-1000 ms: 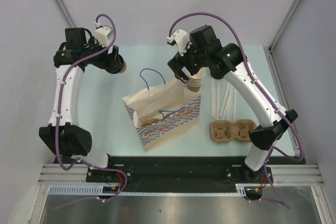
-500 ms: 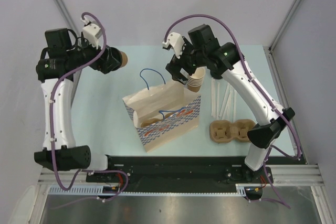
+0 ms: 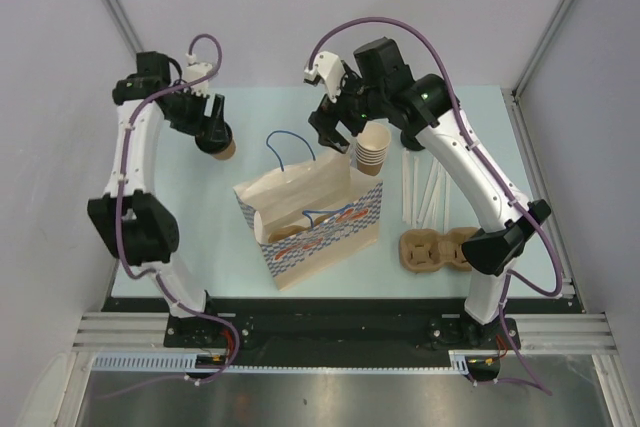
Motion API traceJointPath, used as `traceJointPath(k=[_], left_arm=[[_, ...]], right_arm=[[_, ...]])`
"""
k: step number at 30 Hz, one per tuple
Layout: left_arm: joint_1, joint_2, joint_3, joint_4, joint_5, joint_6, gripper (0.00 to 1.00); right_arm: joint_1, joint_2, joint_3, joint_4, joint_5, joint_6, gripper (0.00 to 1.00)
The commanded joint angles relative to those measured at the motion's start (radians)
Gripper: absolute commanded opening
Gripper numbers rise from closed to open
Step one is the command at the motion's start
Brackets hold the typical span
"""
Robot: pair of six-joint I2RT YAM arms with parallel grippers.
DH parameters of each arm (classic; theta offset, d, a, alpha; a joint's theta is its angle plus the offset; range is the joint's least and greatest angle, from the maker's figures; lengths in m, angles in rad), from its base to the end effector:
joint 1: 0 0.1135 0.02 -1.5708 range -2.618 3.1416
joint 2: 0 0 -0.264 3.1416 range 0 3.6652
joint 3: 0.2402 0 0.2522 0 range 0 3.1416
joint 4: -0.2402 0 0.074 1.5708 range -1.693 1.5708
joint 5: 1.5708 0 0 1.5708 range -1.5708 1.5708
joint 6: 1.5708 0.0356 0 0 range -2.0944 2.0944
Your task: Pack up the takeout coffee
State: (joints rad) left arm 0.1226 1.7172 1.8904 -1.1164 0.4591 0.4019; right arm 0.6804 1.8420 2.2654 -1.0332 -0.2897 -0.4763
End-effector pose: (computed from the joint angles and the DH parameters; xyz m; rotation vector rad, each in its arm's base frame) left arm 0.3509 0.0273 0.3903 0.5150 2.3545 -0.3402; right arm 0.2875 0.2457 0.4613 -1.3289 1.7329 0.4316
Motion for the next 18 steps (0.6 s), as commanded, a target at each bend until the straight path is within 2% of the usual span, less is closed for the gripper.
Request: traceJointPath(k=[1, 9, 18], left_arm=[[0.009, 0.091, 0.000, -0.031, -0.072, 0.038, 0.54], [0.009, 0.241, -0.036, 0.007, -0.031, 0.048, 0.55], [0.008, 0.266, -0.123, 0.098, -0.073, 0.035, 0.58]], right_arm=[[-0.007, -0.021, 0.030, 0.019, 0.009, 0.036, 0.99], [-0.016, -0.075, -0.069, 0.055, 0.027, 0.100, 0.99], [-0.018, -0.110, -0.135, 0.104, 0.055, 0.140, 0.99]])
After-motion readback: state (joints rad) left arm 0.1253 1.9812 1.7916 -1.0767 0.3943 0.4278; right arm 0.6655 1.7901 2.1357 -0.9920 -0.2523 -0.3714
